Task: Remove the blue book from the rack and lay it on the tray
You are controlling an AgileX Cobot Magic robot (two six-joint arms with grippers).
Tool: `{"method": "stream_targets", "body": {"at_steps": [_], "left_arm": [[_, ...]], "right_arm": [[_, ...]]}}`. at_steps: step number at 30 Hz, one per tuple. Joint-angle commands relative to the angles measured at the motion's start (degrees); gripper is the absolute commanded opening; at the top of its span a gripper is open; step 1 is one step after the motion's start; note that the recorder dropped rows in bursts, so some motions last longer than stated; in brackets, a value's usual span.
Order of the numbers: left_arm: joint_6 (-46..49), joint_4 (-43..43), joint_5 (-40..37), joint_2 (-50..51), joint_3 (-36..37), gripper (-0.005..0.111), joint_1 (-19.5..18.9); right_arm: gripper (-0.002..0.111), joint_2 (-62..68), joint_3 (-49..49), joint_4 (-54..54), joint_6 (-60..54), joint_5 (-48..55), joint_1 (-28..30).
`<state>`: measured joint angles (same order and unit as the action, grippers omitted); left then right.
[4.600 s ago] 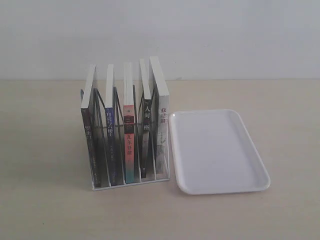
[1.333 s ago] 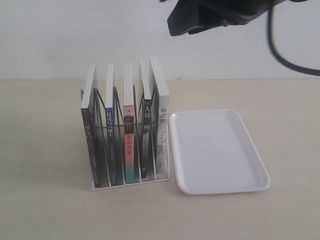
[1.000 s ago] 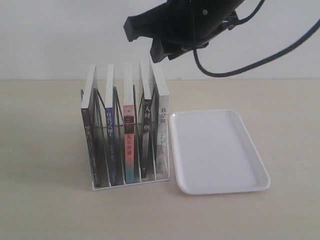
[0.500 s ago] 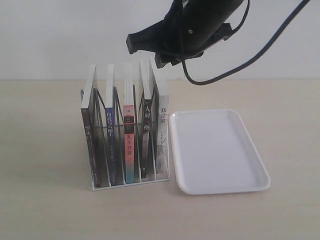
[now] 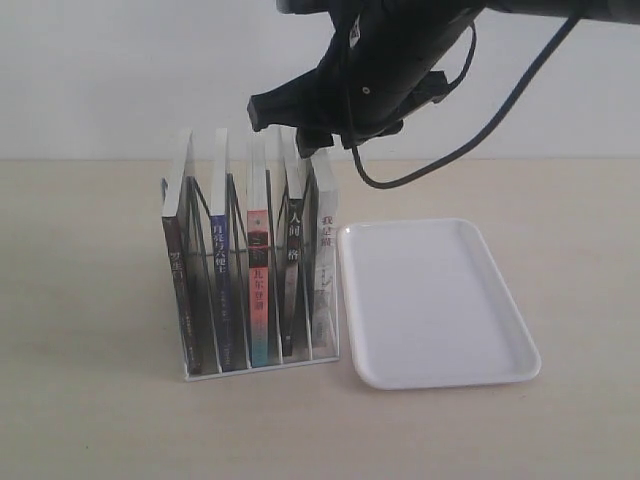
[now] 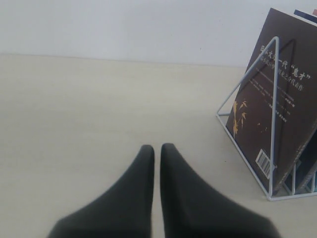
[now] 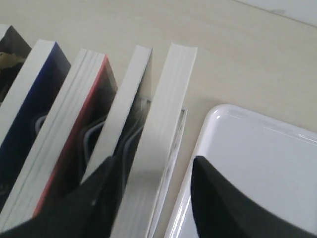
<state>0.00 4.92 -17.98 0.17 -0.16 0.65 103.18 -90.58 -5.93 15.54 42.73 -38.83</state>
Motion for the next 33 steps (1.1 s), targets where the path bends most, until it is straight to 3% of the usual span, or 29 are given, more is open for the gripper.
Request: {"method": "stream_targets", "body": {"at_steps": [1, 7, 9, 11, 21, 33], "left_arm": [[-0.44, 0.01, 0.47, -0.17, 0.16, 0.005, -0.16], [-0.44, 0.01, 0.47, -0.17, 0.16, 0.005, -0.16], [-0.44, 0.01, 0.47, -0.17, 0.16, 0.005, -0.16], [-0.44, 0.01, 0.47, -0.17, 0.16, 0.005, -0.16], [-0.44, 0.01, 0.47, -0.17, 0.16, 0.005, -0.16], [-0.44, 0.01, 0.47, -0.17, 0.16, 0.005, -0.16]], "right_arm": [[0.04, 2.73, -0.07, -0.48, 0.03, 0.97, 0.02], [0.036, 3.19, -0.19, -0.76, 0.03, 0.87, 0.02], [0.022, 3.19, -0.74, -0.76, 0.03, 0.76, 0.02], [0.0, 3.19, -1.01, -0.76, 0.03, 0.32, 0.02], [0.0, 0.74, -2.81, -1.05, 3.59, 0.83, 0.02], [0.0, -1.53, -12.13, -5.23, 6.52, 9.98, -1.61]]}}
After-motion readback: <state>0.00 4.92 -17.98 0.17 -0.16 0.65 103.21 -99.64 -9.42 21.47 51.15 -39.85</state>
